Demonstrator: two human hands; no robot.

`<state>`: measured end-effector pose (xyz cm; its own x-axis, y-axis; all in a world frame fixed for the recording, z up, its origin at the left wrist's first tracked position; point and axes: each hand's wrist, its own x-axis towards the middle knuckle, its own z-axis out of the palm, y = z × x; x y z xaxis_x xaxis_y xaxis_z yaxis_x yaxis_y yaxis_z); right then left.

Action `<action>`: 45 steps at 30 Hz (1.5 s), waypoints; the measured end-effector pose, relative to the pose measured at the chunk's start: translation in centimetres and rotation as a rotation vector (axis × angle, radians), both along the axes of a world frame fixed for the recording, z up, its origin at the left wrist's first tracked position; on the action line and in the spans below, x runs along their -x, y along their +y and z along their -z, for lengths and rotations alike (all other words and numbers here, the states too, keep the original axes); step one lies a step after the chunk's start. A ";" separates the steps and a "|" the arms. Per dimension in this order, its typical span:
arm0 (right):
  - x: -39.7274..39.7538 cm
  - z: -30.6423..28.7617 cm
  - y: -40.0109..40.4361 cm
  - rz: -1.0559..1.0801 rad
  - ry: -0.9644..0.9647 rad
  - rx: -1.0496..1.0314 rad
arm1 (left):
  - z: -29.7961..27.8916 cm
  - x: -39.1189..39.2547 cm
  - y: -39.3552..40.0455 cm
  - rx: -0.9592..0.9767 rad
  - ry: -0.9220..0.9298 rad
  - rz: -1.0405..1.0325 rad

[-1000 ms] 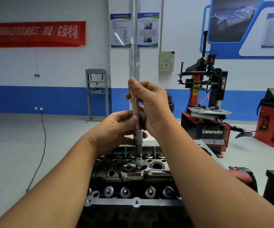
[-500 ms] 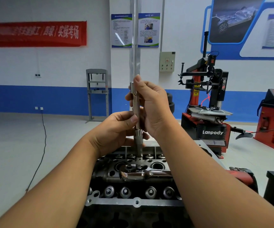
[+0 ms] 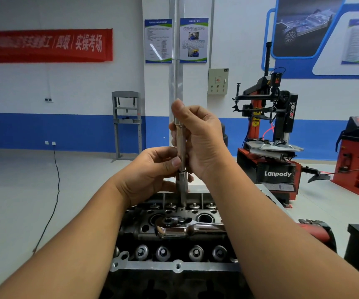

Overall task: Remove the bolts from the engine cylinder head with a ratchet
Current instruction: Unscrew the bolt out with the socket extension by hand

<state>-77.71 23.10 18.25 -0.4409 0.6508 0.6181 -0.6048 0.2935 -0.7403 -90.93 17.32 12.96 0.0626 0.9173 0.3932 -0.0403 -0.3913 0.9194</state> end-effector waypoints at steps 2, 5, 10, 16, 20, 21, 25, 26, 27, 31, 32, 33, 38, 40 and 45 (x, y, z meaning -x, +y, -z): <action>0.1 0.0 0.1 -0.002 -0.016 0.001 | -0.1 -0.1 -0.2 0.009 -0.003 0.030; 0.3 -0.1 0.1 -0.011 -0.059 0.017 | 0.0 0.1 -0.1 0.016 0.026 0.022; 0.3 -0.1 0.0 0.014 -0.055 0.002 | 0.1 0.2 0.3 -0.008 0.057 -0.072; 0.2 0.1 -0.5 -0.064 -0.050 -0.008 | 0.0 0.3 0.2 0.018 0.018 -0.052; 0.0 -0.2 -0.5 -0.114 -0.051 0.051 | 0.1 0.2 0.1 0.011 0.017 -0.019; 0.0 -0.1 -0.5 -0.115 -0.043 0.060 | 0.1 0.2 0.1 0.005 0.024 -0.028; 0.0 0.1 -0.7 -0.115 -0.007 0.050 | 0.0 0.2 0.3 -0.009 0.057 -0.116; 0.0 0.1 -0.8 -0.123 -0.006 0.046 | 0.0 0.2 0.3 -0.009 0.058 -0.127; 0.1 0.1 -0.8 -0.127 -0.011 0.042 | 0.0 0.2 0.3 -0.007 0.055 -0.126; 0.1 -0.1 -0.8 -0.124 -0.067 0.051 | 0.0 0.2 0.1 0.025 0.022 -0.036; 0.0 -0.1 -0.7 -0.127 -0.069 0.063 | 0.1 0.3 0.1 0.029 0.018 -0.017; 0.0 -0.1 -0.6 -0.130 -0.061 0.075 | 0.1 0.3 0.1 0.029 0.013 -0.006; 0.1 0.1 -0.3 -0.115 0.012 0.083 | 0.2 0.3 0.3 0.013 0.026 -0.033; 0.0 0.2 -0.3 -0.113 0.007 0.079 | 0.3 0.3 0.5 0.016 0.030 -0.050; 0.2 0.0 -0.3 -0.114 -0.024 0.096 | 0.3 0.4 0.3 0.069 0.053 0.007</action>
